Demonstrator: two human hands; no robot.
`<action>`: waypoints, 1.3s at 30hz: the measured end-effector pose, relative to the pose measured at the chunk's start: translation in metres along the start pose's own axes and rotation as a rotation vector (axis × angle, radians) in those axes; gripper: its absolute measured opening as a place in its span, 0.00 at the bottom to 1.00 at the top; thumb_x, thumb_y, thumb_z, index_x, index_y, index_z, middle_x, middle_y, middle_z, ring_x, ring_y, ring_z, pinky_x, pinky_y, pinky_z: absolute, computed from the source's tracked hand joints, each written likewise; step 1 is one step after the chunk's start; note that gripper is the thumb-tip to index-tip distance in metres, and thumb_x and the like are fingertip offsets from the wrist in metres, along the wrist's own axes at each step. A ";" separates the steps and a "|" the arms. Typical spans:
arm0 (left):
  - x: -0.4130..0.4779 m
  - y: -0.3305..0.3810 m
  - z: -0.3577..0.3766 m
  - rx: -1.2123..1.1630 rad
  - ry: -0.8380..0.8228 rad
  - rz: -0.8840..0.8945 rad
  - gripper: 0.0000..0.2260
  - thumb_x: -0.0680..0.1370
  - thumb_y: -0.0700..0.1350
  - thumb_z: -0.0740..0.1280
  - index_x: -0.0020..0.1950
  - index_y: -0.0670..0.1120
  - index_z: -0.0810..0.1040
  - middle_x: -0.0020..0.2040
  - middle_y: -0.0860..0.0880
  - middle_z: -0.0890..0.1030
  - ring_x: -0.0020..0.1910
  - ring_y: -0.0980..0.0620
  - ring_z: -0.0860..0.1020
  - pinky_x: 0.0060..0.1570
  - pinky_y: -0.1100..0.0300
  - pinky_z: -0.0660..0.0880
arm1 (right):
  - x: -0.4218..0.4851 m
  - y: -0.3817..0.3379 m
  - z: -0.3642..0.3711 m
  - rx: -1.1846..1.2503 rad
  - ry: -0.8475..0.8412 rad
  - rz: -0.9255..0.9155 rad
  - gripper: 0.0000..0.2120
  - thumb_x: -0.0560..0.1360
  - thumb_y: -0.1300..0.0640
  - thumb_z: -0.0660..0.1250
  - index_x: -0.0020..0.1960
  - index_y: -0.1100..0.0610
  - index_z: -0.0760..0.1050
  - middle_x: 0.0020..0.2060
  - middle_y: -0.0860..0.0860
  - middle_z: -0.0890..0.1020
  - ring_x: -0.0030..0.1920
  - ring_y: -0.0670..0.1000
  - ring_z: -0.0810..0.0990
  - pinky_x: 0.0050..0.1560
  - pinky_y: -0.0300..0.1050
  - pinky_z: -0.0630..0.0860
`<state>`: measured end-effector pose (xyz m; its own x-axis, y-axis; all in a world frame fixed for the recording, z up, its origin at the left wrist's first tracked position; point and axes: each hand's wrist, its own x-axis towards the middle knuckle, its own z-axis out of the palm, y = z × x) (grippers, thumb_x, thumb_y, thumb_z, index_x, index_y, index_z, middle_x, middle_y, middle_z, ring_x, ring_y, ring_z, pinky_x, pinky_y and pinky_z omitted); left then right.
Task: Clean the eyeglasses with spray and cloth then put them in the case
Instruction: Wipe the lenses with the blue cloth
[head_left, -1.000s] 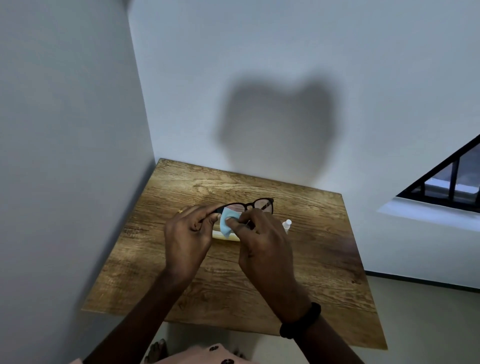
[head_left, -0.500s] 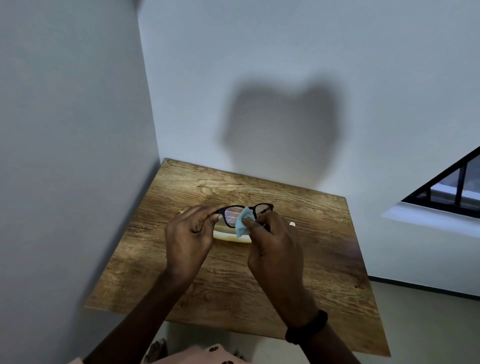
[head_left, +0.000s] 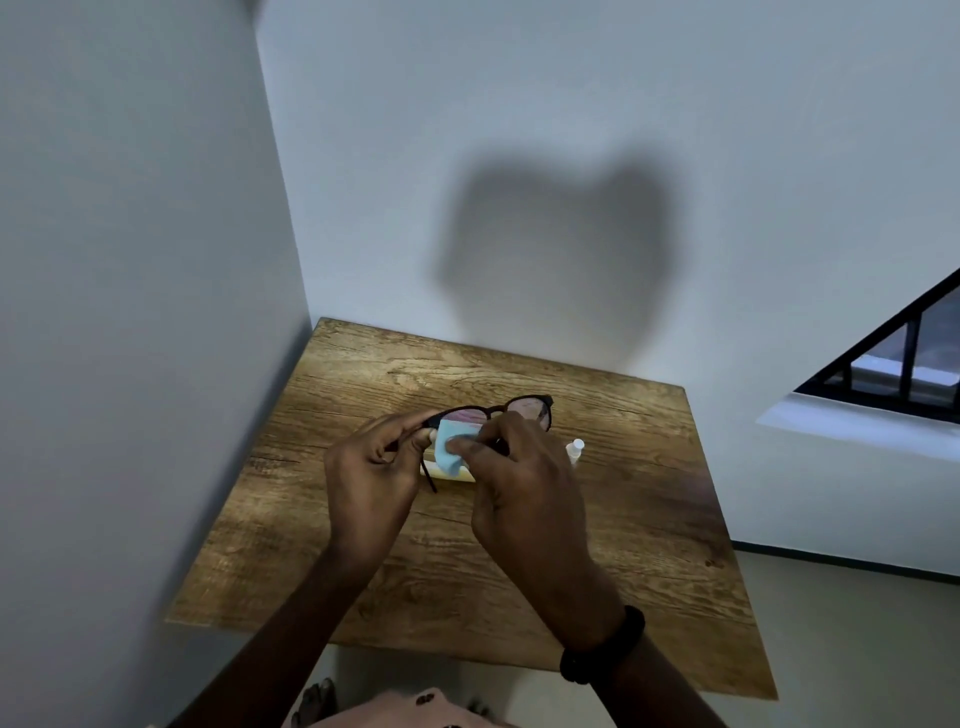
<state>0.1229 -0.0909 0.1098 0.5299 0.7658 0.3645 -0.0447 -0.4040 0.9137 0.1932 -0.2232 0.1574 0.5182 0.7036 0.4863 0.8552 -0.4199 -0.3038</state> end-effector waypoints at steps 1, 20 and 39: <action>0.000 0.000 0.000 -0.037 0.008 -0.043 0.14 0.76 0.35 0.74 0.56 0.52 0.84 0.49 0.61 0.85 0.50 0.65 0.84 0.48 0.70 0.79 | -0.001 0.002 -0.002 -0.003 -0.008 0.020 0.16 0.71 0.65 0.65 0.54 0.55 0.84 0.46 0.51 0.79 0.46 0.53 0.78 0.44 0.51 0.76; 0.008 -0.017 -0.006 -0.259 0.029 -0.222 0.12 0.75 0.34 0.74 0.53 0.48 0.86 0.47 0.59 0.87 0.49 0.61 0.85 0.50 0.70 0.78 | 0.029 0.039 -0.045 0.045 0.226 0.160 0.13 0.73 0.66 0.72 0.56 0.55 0.84 0.46 0.51 0.79 0.45 0.53 0.80 0.41 0.54 0.79; 0.007 -0.023 -0.006 -0.165 0.076 -0.192 0.10 0.75 0.36 0.75 0.56 0.42 0.87 0.50 0.50 0.88 0.51 0.58 0.86 0.51 0.68 0.79 | 0.022 0.041 -0.036 -0.109 -0.002 0.215 0.12 0.70 0.65 0.75 0.51 0.53 0.86 0.40 0.51 0.77 0.42 0.53 0.77 0.38 0.51 0.78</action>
<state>0.1230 -0.0733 0.0925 0.4775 0.8582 0.1881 -0.0901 -0.1651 0.9822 0.2403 -0.2454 0.1852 0.6888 0.5922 0.4182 0.7210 -0.6198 -0.3099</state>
